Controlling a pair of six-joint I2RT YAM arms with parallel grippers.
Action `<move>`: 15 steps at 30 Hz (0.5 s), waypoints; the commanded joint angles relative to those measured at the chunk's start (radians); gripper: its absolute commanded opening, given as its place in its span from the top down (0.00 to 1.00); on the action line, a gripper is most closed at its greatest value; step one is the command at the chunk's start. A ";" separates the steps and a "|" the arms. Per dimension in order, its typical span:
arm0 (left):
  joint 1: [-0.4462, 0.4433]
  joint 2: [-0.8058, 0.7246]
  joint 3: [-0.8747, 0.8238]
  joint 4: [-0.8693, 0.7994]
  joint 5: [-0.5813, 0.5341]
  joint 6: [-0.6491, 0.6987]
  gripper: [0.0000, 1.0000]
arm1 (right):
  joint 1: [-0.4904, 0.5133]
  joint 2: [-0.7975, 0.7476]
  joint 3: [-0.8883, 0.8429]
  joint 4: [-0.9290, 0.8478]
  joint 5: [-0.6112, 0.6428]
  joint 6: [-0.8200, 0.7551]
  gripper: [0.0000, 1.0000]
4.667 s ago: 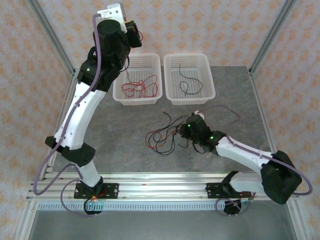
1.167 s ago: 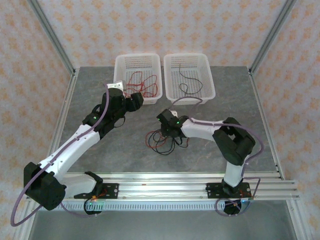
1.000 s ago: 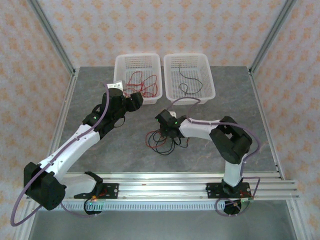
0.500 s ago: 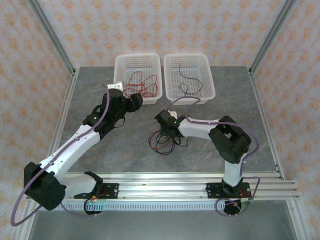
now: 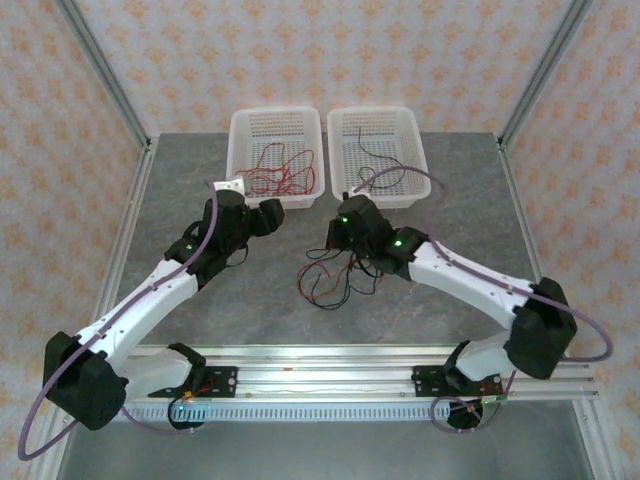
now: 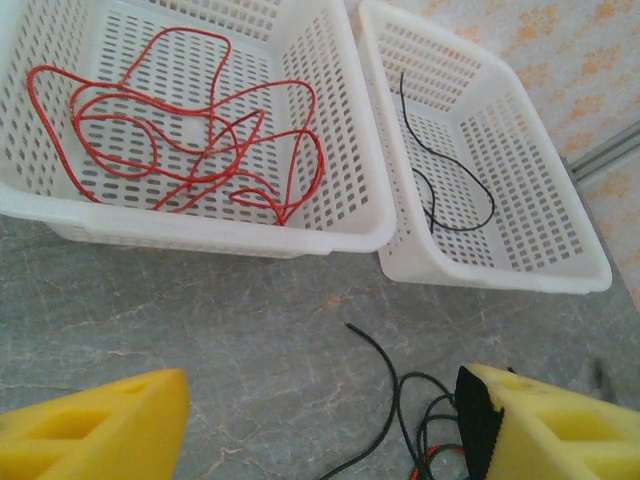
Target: Untangle the cables
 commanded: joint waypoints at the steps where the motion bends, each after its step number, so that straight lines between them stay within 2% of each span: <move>1: -0.013 -0.019 -0.019 0.048 0.029 -0.008 0.29 | 0.006 -0.056 0.031 -0.012 -0.017 -0.005 1.00; 15: -0.082 -0.018 -0.049 0.100 0.047 0.008 0.30 | 0.006 -0.164 0.111 -0.009 0.018 -0.022 1.00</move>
